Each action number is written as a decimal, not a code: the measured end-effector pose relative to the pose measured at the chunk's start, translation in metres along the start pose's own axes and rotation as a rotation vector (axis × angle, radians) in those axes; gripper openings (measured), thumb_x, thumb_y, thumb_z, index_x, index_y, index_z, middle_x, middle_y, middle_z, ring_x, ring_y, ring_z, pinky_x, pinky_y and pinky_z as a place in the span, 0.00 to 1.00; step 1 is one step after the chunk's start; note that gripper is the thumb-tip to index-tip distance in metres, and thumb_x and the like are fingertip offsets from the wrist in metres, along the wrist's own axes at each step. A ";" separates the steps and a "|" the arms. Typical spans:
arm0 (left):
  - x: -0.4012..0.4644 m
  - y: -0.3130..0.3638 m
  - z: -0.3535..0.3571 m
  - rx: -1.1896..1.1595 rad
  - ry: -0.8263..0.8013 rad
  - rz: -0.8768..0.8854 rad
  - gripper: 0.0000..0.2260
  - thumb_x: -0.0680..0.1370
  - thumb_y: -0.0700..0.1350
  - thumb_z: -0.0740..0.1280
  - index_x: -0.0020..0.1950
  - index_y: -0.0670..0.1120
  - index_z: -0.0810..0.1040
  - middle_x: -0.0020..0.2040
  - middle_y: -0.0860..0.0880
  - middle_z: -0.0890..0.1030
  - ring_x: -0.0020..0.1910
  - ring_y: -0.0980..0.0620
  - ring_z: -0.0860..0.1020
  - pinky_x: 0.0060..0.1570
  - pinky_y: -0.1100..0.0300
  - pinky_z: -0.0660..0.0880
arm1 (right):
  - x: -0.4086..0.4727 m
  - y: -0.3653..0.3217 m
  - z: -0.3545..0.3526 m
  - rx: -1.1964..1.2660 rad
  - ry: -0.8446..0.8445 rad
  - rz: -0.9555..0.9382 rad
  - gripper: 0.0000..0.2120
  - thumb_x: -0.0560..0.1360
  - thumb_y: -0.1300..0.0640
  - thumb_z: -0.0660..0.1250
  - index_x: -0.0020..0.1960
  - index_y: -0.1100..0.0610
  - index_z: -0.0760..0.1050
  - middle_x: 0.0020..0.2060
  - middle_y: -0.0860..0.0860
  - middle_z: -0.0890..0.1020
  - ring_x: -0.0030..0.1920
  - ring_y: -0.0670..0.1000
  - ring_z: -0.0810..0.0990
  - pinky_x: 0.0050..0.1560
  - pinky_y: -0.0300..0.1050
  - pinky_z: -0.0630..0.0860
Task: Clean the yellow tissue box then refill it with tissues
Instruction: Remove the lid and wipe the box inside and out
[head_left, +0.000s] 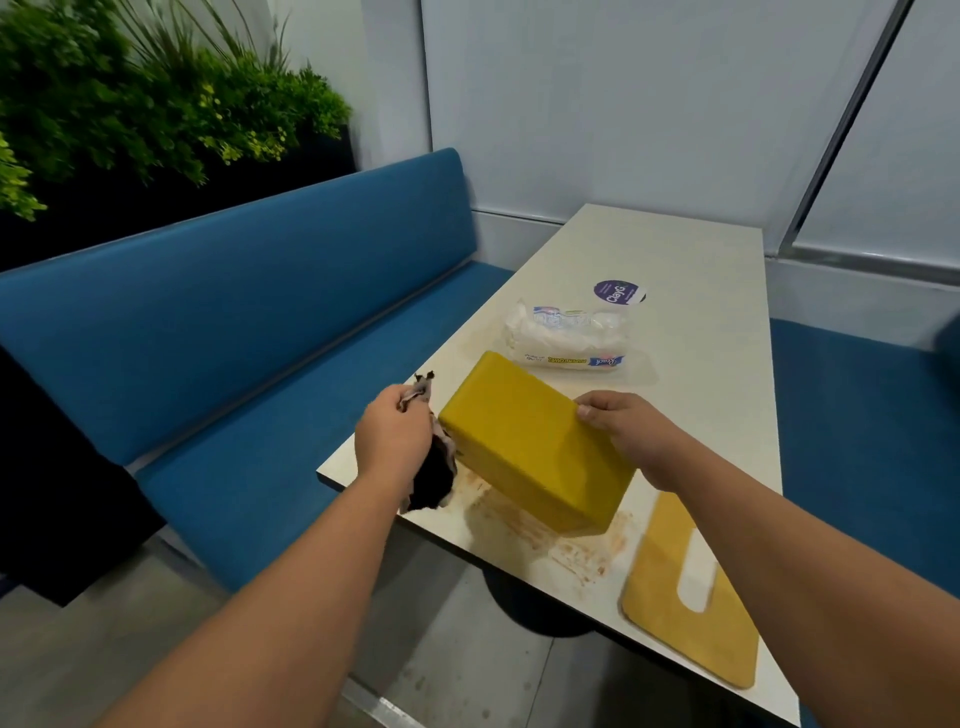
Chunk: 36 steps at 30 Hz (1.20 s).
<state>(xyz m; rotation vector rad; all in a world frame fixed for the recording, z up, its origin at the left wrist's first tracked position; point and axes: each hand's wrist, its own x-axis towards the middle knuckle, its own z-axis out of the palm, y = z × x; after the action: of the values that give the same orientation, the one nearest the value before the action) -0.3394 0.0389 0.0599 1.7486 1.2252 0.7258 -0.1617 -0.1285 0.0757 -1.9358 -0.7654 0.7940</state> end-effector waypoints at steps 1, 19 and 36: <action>-0.002 -0.002 0.000 -0.179 -0.057 -0.109 0.07 0.81 0.46 0.61 0.46 0.52 0.77 0.43 0.46 0.79 0.41 0.46 0.78 0.47 0.48 0.79 | 0.000 0.002 0.001 0.029 -0.007 0.010 0.09 0.82 0.55 0.59 0.50 0.54 0.78 0.48 0.54 0.80 0.50 0.59 0.77 0.51 0.51 0.73; -0.017 0.007 -0.003 0.024 0.041 0.236 0.11 0.78 0.42 0.61 0.51 0.55 0.81 0.40 0.54 0.80 0.40 0.56 0.76 0.37 0.59 0.73 | 0.016 -0.063 0.014 0.162 0.141 -0.177 0.15 0.78 0.45 0.64 0.51 0.56 0.79 0.56 0.51 0.79 0.57 0.56 0.75 0.61 0.56 0.71; -0.057 0.065 0.018 0.350 0.003 0.969 0.15 0.75 0.50 0.59 0.53 0.52 0.83 0.40 0.51 0.81 0.36 0.48 0.78 0.31 0.58 0.75 | 0.005 -0.055 0.013 0.432 0.091 -0.371 0.22 0.78 0.48 0.65 0.38 0.67 0.68 0.30 0.58 0.68 0.33 0.51 0.68 0.37 0.45 0.67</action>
<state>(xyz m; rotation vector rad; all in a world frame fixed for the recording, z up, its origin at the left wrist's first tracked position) -0.3153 -0.0299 0.1101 2.6537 0.4436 1.0826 -0.1798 -0.0944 0.1181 -1.3833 -0.7921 0.5801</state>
